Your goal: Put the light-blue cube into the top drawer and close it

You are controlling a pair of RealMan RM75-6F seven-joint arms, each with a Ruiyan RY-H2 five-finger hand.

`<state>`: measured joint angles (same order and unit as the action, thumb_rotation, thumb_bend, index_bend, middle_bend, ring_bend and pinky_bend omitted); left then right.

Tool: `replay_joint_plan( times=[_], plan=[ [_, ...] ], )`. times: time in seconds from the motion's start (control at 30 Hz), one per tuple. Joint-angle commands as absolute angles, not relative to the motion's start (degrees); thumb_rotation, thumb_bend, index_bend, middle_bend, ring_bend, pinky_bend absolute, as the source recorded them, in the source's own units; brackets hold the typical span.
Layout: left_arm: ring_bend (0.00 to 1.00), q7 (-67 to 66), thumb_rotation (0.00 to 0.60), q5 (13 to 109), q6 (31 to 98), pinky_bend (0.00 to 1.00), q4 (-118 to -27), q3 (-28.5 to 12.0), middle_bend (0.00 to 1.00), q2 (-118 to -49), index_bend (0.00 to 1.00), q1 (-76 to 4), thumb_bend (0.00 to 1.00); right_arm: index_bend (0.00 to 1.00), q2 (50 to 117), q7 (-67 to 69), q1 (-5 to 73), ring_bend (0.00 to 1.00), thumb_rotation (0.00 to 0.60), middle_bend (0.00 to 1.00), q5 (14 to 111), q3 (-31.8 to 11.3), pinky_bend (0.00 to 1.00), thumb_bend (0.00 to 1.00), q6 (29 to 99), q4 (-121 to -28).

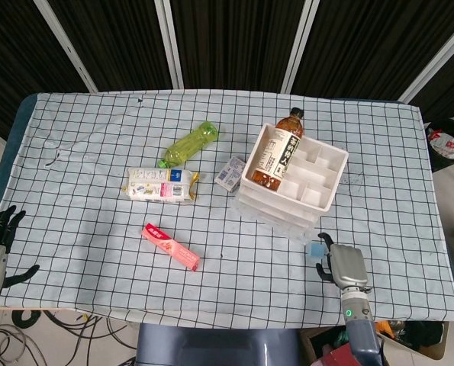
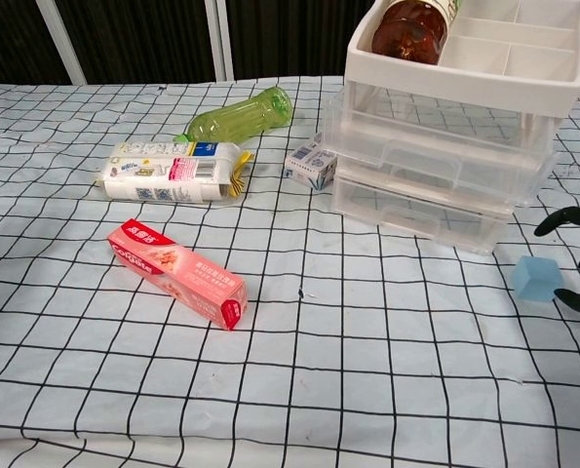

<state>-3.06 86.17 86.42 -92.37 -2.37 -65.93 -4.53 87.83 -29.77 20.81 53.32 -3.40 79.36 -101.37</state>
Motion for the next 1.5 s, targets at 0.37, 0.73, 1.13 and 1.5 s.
replay_joint_plan(
  times=[0.37,0.73,1.13,1.5],
  plan=[
    [0.0,-3.2,0.6,85.9,86.4,0.0,-92.4,-2.5,0.0,-66.0,0.0,-4.5,0.02,0.23,88.7,-31.0,21.2,0.88,0.6,0.84,48.6,-5.9,0.79,0.3,76.5,-99.6],
    [0.0,-3.1,0.6,85.6,86.3,0.0,-92.5,-2.6,0.0,-65.9,0.0,-4.5,0.02,0.36,90.4,-30.3,21.2,0.88,0.6,0.84,47.6,-7.1,0.79,0.31,75.4,-97.3],
    [0.0,-3.2,0.6,85.5,86.3,0.0,-92.4,-2.7,0.0,-66.0,0.0,-4.5,0.02,0.62,90.9,-28.2,20.4,0.89,0.6,0.85,50.5,-7.0,0.79,0.33,75.5,-96.9],
    [0.0,-3.1,0.6,85.5,86.3,0.0,-92.4,-2.7,0.0,-66.0,0.0,-4.5,0.02,0.65,85.6,-25.5,18.3,0.89,0.6,0.85,55.4,-4.4,0.79,0.34,75.2,-106.6]
  ],
)
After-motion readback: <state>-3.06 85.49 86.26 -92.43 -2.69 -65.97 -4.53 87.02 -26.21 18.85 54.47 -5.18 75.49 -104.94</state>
